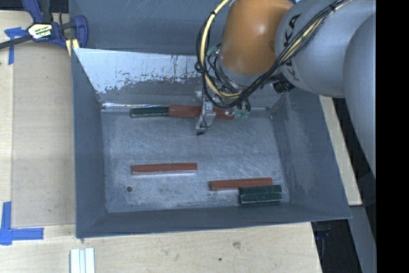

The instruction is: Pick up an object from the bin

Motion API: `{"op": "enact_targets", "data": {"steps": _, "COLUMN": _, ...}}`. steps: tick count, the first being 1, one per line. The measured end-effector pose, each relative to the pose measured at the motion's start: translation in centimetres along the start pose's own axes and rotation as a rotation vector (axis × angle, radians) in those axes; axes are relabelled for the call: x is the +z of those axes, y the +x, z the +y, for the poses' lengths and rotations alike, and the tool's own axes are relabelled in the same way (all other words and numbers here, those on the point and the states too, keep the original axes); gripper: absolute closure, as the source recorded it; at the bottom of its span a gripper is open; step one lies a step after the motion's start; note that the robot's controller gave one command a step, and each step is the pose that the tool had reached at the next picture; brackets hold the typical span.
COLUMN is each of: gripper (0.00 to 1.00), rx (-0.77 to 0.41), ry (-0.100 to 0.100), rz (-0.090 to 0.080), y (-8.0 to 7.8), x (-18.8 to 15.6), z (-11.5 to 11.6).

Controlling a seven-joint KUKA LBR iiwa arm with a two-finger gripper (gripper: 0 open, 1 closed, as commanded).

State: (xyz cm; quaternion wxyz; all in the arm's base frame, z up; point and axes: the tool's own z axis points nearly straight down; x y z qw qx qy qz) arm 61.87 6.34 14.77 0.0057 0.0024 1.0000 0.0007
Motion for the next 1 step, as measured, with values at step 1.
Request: {"op": "enact_targets", "data": {"steps": 1, "gripper": 1.00, "rx": -0.006, "ry": 0.001, "rz": -0.002, "y": -0.06, "x": -8.25, "z": -0.36}}
